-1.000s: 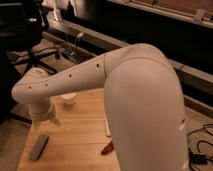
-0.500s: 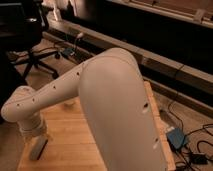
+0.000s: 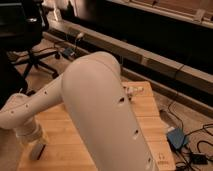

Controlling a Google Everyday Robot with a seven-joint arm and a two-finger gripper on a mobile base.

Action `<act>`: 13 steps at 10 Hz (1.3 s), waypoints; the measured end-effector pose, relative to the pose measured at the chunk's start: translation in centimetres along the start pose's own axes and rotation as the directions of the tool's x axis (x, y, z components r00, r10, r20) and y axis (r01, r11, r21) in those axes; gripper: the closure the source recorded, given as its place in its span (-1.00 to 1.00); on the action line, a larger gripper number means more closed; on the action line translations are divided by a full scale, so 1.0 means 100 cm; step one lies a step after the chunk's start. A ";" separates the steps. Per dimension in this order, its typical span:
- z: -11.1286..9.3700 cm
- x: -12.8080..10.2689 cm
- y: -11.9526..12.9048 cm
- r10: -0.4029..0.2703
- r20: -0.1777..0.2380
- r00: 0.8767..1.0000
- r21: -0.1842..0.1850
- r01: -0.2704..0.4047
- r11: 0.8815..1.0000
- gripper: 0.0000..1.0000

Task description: Place the eraser on the white sponge

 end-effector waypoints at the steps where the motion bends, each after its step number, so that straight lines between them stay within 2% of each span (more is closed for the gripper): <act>1: 0.000 0.000 0.000 0.000 -0.001 1.000 0.000 0.000 1.000 -0.30; 3: 0.010 -0.001 0.005 0.014 -0.040 0.999 0.006 -0.014 1.000 -0.30; 5: 0.023 -0.006 0.023 0.008 -0.119 0.993 0.010 -0.007 1.000 -0.30; 7: 0.019 -0.023 0.032 -0.002 -0.191 0.982 0.008 0.004 1.000 -0.30; 8: 0.013 -0.031 0.034 -0.005 -0.213 0.977 0.009 0.007 1.000 -0.30; 11: 0.004 -0.052 0.020 0.014 -0.269 0.963 0.042 -0.003 0.999 -0.30; 13: 0.005 -0.054 0.007 0.023 -0.289 0.957 0.054 -0.008 0.999 -0.30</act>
